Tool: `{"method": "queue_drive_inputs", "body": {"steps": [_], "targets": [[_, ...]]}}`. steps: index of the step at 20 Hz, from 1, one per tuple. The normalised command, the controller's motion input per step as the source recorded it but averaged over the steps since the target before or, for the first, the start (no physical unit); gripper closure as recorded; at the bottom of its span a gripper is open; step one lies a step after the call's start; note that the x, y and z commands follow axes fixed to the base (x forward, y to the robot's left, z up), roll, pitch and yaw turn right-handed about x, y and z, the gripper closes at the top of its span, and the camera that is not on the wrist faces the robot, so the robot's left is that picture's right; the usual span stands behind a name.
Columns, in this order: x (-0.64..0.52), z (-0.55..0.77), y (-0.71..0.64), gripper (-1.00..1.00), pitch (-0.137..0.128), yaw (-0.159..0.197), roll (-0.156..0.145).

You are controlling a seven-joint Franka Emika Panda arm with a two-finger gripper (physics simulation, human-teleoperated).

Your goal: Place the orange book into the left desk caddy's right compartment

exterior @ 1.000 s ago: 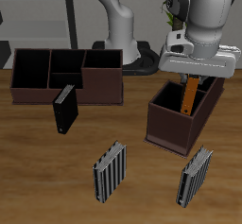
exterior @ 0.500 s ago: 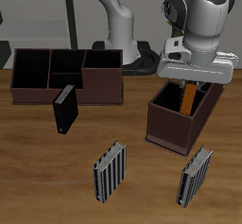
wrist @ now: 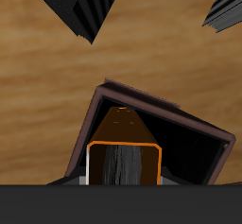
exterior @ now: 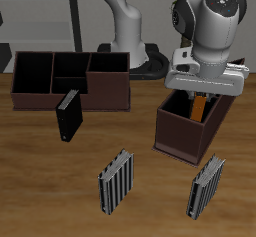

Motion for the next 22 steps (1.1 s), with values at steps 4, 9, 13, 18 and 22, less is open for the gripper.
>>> {"method": "queue_drive_inputs", "body": {"steps": [4, 9, 13, 18, 22], "targets": [[0.05, -0.16, -0.03, 1.00, 0.017, -0.006, 0.001], [0.03, -0.23, -0.08, 1.00, 0.025, -0.008, -0.006], [0.02, -0.33, -0.02, 1.00, 0.037, -0.014, -0.011], [-0.05, -0.24, 0.01, -1.00, 0.043, -0.039, 0.007], [-0.14, 0.13, 0.07, -1.00, -0.006, -0.017, 0.039]]}}
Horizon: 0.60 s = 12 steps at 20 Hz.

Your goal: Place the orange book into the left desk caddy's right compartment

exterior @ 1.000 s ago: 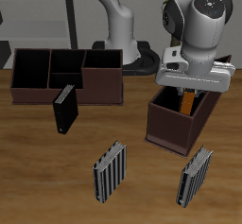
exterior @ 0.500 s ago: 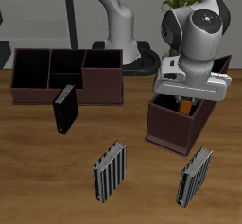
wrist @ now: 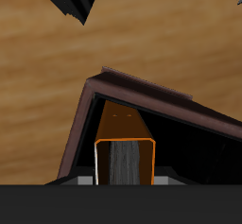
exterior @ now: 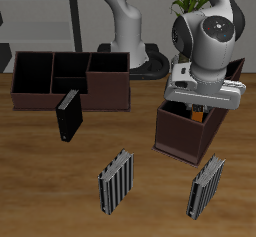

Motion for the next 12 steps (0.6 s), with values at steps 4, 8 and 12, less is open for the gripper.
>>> {"method": "queue_drive_inputs", "body": {"steps": [4, 8, 12], "targets": [[-0.09, 0.15, 0.07, -1.00, -0.023, 0.001, 0.016], [-0.06, 0.08, 0.01, -1.00, -0.008, 0.008, 0.013], [0.00, 0.04, -0.04, -1.00, -0.006, -0.001, -0.003]]}}
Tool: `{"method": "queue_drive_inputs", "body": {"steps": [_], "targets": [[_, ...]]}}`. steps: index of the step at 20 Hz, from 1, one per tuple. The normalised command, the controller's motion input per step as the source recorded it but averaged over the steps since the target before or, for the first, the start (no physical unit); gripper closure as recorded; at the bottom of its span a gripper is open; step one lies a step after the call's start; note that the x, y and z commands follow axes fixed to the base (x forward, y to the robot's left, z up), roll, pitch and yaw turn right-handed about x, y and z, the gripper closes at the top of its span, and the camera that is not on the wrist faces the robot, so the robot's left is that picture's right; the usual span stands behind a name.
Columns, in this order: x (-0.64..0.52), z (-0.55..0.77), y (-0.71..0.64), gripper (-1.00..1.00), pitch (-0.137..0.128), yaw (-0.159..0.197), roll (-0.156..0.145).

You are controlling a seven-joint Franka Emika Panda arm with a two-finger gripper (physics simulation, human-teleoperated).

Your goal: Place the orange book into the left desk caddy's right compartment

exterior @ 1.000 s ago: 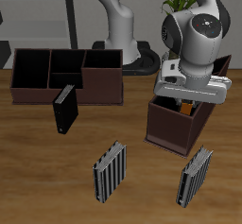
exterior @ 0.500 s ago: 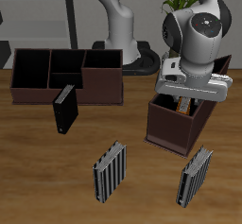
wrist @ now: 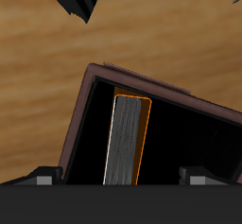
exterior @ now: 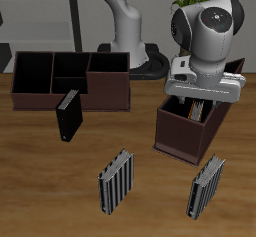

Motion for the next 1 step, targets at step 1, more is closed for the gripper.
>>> {"method": "queue_drive_inputs", "body": {"steps": [1], "targets": [[-0.04, 0.08, 0.06, -1.00, -0.003, 0.001, 0.025]]}}
